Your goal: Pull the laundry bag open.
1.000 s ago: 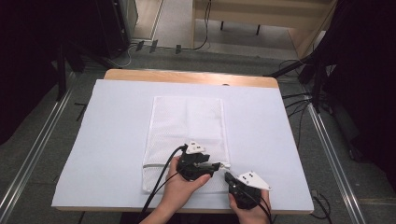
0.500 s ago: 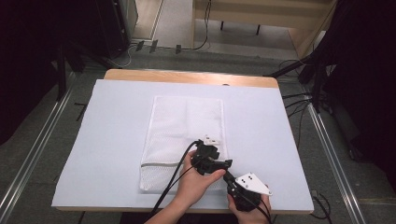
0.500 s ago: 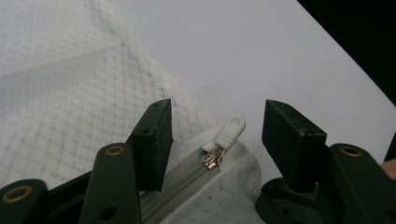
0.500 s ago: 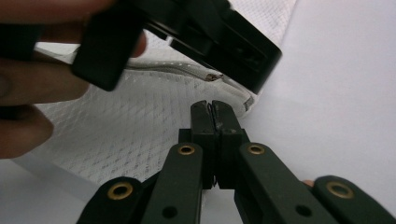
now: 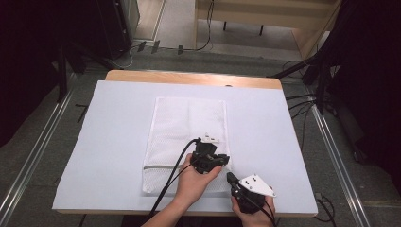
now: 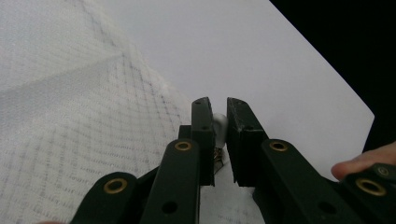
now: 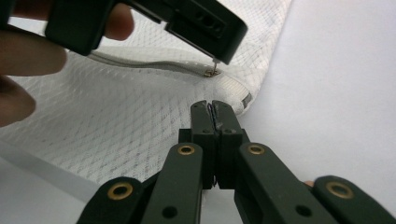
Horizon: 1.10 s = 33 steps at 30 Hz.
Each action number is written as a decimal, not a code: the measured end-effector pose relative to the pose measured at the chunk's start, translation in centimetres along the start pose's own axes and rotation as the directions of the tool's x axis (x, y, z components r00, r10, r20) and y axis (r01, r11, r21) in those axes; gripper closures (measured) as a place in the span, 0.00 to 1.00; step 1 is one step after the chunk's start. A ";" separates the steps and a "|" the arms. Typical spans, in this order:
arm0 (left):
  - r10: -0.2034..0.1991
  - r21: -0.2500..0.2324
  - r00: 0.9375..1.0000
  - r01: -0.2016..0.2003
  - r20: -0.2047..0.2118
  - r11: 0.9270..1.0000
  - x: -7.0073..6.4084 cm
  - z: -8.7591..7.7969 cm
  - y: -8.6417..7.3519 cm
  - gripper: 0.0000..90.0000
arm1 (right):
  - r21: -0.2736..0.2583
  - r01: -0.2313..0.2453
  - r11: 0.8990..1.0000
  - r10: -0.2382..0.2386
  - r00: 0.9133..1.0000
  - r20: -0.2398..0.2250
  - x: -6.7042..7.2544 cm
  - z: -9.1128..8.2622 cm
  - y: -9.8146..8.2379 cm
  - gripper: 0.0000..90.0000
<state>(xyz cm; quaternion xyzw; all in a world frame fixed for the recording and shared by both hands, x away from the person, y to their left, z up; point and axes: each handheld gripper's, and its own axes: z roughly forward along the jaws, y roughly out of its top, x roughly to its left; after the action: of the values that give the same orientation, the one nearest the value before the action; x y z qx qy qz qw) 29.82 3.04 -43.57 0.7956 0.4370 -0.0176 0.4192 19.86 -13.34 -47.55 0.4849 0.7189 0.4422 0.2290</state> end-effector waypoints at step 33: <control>0.091 -0.044 0.996 -0.091 -0.012 0.995 1.5 -2.1 -2.7 0.99 | -0.047 0.017 0.999 -0.015 0.999 0.041 0.0 -0.9 1.0 1.00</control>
<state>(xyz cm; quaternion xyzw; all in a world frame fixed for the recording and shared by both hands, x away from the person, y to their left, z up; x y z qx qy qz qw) 28.16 6.23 -44.56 0.8052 0.4027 0.0151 0.4351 19.67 -13.56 -46.26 0.4825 0.7073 0.4472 0.2586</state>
